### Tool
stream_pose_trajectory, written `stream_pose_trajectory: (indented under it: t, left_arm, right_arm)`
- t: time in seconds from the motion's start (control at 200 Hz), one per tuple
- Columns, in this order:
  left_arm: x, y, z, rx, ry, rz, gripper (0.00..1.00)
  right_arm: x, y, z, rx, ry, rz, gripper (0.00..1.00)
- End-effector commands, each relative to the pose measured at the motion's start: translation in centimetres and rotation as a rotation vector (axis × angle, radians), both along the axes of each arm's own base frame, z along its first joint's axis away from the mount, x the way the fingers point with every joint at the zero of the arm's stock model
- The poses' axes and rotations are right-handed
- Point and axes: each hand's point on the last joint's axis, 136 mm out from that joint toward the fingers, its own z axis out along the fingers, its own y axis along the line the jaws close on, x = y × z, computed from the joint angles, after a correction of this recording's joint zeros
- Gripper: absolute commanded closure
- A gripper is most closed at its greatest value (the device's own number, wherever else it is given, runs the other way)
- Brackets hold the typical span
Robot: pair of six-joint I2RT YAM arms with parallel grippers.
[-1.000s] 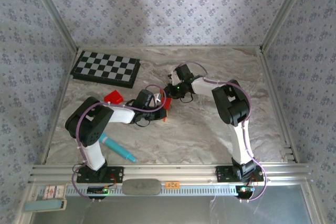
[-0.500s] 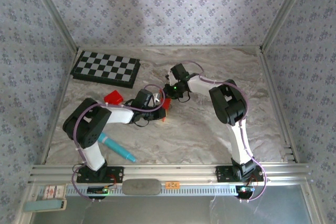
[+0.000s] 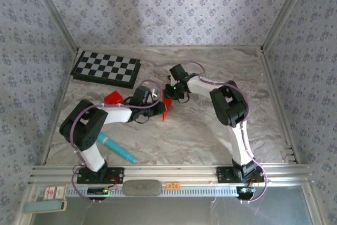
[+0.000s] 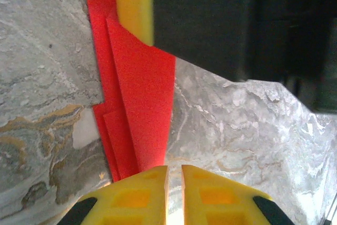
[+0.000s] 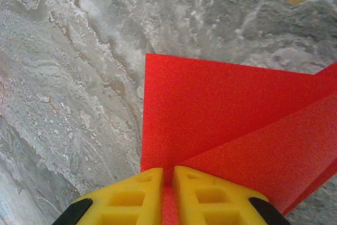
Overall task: Fold a paper plane with a square sheet of paper (pick it up from the middle)
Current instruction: Fold the wing for the fifth time at the center of the table.
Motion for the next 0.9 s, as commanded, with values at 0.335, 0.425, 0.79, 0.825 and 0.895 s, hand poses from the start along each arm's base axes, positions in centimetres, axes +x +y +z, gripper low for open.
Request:
stream_pose_trajectory:
  t: [0.335,0.425,0.79,0.825,0.895]
  left_arm:
    - [1.4,-2.2,0.9,-0.074,0.01,-0.024,0.86]
    - [1.4,-2.2,0.4,-0.061,0.026,-0.015,0.87]
    - [1.1,0.0,-2.9,0.042,0.101,0.09,0.96]
    - [0.9,0.3,-3.2,0.056,0.109,0.1,0.97]
    - [0.6,0.8,-3.9,0.076,0.126,0.12,0.99]
  right_arm:
    - [-2.3,-3.6,-3.4,-0.163,0.13,-0.109,0.84]
    - [-2.4,-3.7,-3.4,-0.161,0.146,-0.137,0.84]
    - [-1.5,-3.2,-1.0,-0.107,0.128,-0.157,0.83]
    - [-1.3,-3.1,-0.6,-0.099,0.122,-0.157,0.83]
    - [-0.9,-3.0,0.6,-0.081,0.104,-0.156,0.82]
